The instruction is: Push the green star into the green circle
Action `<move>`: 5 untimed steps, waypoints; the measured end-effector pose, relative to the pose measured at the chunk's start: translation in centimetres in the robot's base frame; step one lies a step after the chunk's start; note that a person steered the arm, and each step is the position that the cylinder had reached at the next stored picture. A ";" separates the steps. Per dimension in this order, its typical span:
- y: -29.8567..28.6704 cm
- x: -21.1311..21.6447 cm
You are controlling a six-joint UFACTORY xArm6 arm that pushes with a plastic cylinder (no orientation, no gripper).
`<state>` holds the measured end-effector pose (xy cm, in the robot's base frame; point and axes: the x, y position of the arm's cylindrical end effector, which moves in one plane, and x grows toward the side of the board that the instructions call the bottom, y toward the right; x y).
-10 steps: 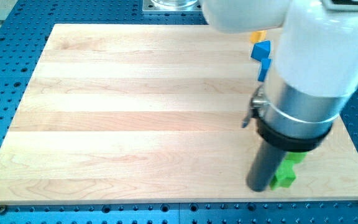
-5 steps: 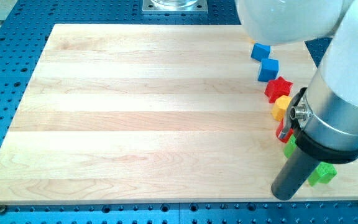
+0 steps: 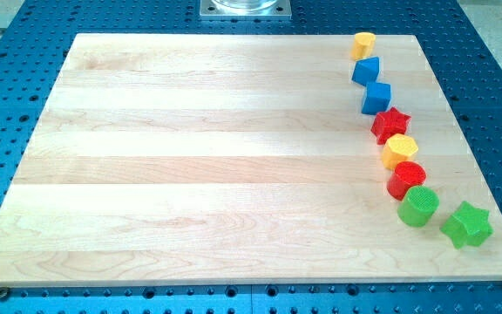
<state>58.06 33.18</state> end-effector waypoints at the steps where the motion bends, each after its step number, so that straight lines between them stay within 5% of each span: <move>1: -3.7 -0.3; 3: -10.0 1.4; 4: -6.0 -0.2; 5: -8.3 0.2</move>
<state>58.24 24.90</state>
